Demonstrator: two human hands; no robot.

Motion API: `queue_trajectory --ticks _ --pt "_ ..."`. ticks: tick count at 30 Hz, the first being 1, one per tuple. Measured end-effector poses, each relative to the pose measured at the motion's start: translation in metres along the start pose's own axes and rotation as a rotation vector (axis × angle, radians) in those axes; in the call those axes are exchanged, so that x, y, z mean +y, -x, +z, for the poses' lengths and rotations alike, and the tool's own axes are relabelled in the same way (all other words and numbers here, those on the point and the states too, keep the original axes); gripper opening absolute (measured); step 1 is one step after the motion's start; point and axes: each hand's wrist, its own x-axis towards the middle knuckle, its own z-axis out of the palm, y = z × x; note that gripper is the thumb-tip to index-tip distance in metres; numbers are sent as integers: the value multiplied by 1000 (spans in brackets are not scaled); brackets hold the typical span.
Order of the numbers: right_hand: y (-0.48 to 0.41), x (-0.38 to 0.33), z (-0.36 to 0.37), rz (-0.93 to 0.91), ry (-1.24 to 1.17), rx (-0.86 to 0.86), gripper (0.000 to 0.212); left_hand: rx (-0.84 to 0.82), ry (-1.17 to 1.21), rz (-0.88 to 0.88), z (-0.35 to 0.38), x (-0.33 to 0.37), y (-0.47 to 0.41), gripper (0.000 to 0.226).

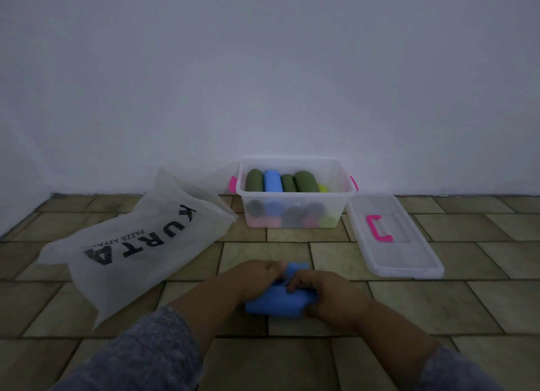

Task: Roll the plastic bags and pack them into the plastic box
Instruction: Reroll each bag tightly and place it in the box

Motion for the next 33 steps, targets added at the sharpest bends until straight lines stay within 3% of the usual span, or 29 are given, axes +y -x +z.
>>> queue_trajectory --ticks 5,12,19,22,25,30,33 --pt "-17 -3 -14 83 -26 -116 38 -37 -251 91 -5 -1 4 46" --pt "-23 5 -15 52 157 -60 33 322 -372 406 13 -20 32 52" --pt "-22 5 6 -110 258 150 43 433 -360 200 8 -16 16 44" --pt "-28 6 7 50 202 182 39 624 -186 21 11 -9 17 58" --pt "-30 3 9 220 56 143 36 548 121 -138 21 1 17 62" --pt "-20 -1 17 219 -277 97 24 559 347 -155 24 22 14 48" --pt "-12 -5 17 213 -550 93 25 584 613 -117 23 30 16 32"
